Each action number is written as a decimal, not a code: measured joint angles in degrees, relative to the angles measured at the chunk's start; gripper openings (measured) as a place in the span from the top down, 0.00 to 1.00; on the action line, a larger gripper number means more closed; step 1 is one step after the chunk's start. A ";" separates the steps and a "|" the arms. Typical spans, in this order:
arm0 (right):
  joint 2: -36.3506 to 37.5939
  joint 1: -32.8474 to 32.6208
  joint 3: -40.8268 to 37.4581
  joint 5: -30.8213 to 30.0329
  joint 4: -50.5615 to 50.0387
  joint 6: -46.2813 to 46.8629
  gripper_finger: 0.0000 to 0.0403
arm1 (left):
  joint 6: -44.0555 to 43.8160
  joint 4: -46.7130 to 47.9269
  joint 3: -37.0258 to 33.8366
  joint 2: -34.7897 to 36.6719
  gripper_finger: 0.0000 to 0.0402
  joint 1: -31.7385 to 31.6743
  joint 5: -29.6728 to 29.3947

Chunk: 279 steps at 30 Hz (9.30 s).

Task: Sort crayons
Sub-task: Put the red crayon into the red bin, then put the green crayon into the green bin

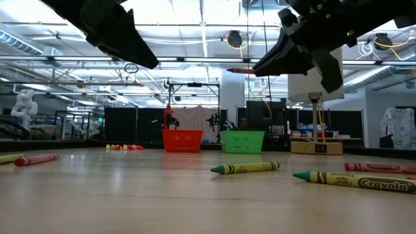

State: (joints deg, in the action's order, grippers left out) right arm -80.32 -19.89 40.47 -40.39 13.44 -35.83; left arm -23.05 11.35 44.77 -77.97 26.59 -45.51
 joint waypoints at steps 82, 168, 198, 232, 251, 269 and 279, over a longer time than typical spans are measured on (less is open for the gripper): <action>-23.51 38.73 20.15 21.28 30.45 40.75 0.99 | 1.03 -0.33 0.00 0.00 0.46 0.01 -1.23; -15.91 -4.24 10.91 21.13 -1.74 41.15 0.65 | 7.53 31.39 0.00 -0.02 0.46 13.33 28.57; -15.91 -5.86 10.91 21.00 -1.65 40.01 0.65 | 25.49 25.24 -8.17 -0.02 0.46 10.16 28.76; -15.91 -5.82 10.93 20.99 -1.67 39.59 0.65 | 26.82 24.90 -9.09 -0.02 0.46 10.16 29.11; -15.91 -5.80 10.95 21.00 -1.70 38.95 0.65 | 29.88 22.13 -9.68 -0.57 0.46 10.16 30.35; -15.91 -5.80 10.95 21.02 -1.67 38.35 0.65 | 30.99 18.75 -9.44 -4.04 0.71 9.50 34.17; -15.91 -5.80 10.95 21.02 -1.67 38.35 0.65 | 31.03 17.45 -9.60 -4.15 0.89 9.47 34.38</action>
State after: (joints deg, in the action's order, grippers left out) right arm -96.23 -25.69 51.42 -19.38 11.77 2.52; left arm 7.98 28.80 35.18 -82.13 36.06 -11.14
